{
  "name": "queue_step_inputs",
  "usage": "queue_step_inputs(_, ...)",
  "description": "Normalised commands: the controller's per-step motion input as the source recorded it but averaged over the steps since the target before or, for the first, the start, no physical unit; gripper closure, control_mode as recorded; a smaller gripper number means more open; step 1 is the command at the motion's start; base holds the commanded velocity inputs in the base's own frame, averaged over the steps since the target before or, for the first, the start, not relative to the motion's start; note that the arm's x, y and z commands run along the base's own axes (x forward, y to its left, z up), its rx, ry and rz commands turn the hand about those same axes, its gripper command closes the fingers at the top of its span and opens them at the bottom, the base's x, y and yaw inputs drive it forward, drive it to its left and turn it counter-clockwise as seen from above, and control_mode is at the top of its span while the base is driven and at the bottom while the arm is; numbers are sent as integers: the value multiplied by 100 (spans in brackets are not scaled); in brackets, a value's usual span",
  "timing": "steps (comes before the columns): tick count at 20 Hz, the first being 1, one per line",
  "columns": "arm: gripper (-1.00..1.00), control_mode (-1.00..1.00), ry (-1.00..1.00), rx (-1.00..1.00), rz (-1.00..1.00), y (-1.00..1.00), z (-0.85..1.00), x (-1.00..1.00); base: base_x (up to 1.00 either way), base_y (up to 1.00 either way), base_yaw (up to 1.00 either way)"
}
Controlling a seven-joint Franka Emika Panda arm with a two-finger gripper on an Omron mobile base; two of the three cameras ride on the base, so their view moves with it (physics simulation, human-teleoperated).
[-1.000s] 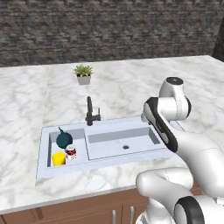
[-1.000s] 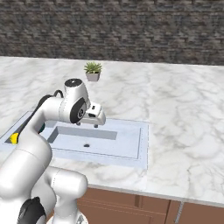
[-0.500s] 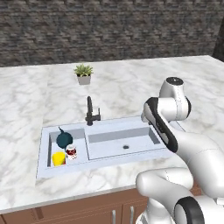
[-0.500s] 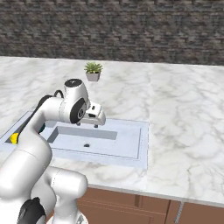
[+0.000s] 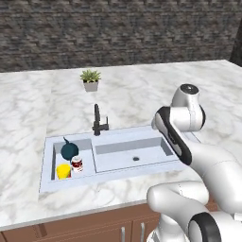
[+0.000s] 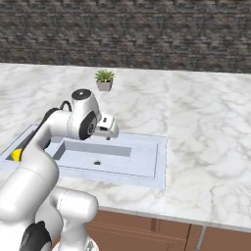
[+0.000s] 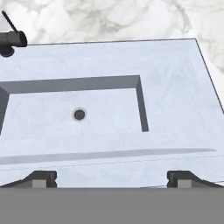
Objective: Pick the cup and teapot and place them in the sink. Then turn on the water.
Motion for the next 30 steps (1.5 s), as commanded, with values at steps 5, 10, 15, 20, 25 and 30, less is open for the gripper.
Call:
queue_step_inputs(5,-100,-100,-21,2,4,0,0,24,0,0,0)
queue_step_inputs(10,-100,-100,-23,2,5,0,0,22,0,0,0)
queue_step_inputs(15,-100,-100,-20,0,3,2,0,22,0,0,0)
queue_step_inputs(20,-100,-100,-16,0,1,5,0,24,0,0,0)
queue_step_inputs(25,-100,-100,-11,0,0,13,0,29,0,0,0)
queue_step_inputs(30,-100,-100,-7,0,0,18,0,39,0,0,0)
